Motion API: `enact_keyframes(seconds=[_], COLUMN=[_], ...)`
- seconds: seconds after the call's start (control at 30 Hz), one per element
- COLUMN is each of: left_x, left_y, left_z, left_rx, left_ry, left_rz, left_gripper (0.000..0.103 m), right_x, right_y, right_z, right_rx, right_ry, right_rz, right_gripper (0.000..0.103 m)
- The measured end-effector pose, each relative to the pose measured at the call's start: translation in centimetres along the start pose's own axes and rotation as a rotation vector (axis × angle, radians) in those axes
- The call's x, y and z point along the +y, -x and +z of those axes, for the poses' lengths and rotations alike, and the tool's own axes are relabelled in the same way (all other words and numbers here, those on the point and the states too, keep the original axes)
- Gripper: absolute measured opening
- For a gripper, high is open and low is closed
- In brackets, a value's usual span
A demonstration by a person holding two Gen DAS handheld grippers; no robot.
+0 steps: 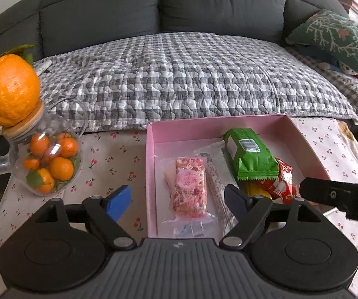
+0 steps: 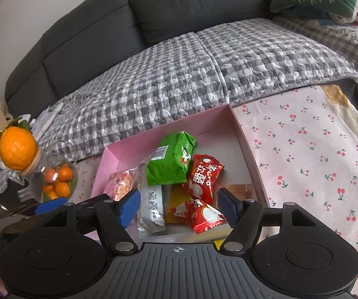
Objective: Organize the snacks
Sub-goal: 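Withdraw both open tools from the box toward the loose packets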
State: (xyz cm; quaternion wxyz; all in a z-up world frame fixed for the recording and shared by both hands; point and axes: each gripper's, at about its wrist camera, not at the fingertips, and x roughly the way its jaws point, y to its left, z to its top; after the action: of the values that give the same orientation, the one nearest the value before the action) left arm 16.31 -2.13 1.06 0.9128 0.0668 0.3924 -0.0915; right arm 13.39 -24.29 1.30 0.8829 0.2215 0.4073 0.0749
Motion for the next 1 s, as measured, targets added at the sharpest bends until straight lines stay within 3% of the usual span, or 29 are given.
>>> enact_keyframes(seconds=[0.27, 0.53, 0.67, 0.8, 1.0], left_x=[0.9, 1.1, 1.1, 0.7, 1.4], left_y=[2.8, 4.8, 5.7, 6.0, 6.0], left_z=[-1.4, -4.0, -5.9, -7.1, -8.9], left_rx=[-0.008, 0.044, 0.006, -0.002, 0.024], left_ry=[-0.029, -0.020, -0.044, -0.118, -0.094], left_rz=[0.001, -0.005, -0.039, -0.013, -0.030], left_gripper=[0.094, 0.100, 0.101, 0.102, 0.102], right_x=[-0.1, 0.2, 0.4, 0.7, 1.2], right_y=[1.9, 3.0, 3.9, 4.6, 5.0], right_z=[-0.3, -1.9, -3.4, -5.0, -6.8], right_rx=[0.008, 0.092, 0.124, 0.145, 0.166], right_ry=[0.010, 0.072, 0.098, 0.140, 0.247], right_rz=[-0.026, -0.092, -0.093, -0.084, -0.111], right_gripper=[0.083, 0.083, 0.085, 0.085, 0.085])
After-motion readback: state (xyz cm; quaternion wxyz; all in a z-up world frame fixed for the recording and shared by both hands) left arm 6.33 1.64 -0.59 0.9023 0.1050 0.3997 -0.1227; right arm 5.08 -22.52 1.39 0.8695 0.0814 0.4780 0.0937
